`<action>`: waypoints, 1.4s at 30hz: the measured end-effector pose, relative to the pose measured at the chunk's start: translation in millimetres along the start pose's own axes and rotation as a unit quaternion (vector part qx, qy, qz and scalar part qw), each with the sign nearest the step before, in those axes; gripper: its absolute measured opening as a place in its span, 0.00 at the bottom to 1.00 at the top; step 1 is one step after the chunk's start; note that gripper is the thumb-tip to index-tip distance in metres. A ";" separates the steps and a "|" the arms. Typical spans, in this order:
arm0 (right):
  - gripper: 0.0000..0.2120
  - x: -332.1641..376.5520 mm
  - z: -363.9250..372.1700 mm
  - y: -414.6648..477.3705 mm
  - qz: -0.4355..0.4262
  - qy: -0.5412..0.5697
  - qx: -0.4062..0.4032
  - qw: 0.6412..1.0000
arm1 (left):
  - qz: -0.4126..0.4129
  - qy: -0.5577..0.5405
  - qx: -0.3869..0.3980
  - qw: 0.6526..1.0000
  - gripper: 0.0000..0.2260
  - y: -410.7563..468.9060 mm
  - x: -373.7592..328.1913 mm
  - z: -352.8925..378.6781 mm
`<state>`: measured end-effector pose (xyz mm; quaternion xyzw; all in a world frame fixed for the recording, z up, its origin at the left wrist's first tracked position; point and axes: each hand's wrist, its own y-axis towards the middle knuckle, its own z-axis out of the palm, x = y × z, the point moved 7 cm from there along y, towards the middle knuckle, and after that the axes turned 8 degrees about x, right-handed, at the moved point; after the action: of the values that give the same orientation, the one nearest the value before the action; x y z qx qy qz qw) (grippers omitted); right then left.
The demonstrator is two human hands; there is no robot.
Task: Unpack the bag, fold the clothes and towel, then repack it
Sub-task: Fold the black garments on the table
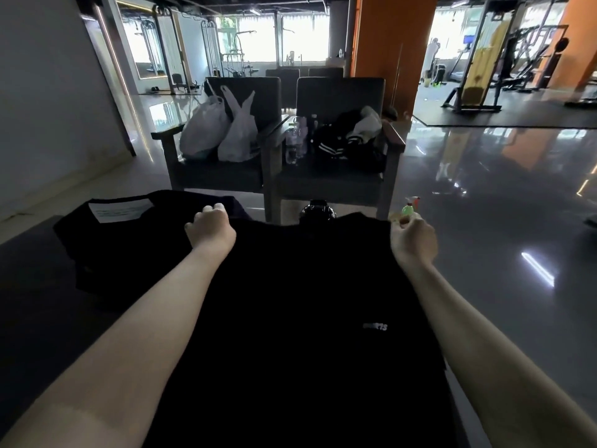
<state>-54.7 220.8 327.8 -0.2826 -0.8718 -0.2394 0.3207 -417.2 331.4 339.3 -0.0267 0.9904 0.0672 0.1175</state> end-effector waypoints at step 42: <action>0.25 -131.6 -22.8 -361.4 0.019 -0.081 0.258 0.962 | -0.155 -0.017 0.197 0.968 0.25 -336.9 191.5 98.4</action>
<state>-195.1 -99.8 166.5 -0.2254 -0.9213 0.0239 0.3160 -557.5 4.6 156.4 -0.1555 0.9656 -0.1480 0.1466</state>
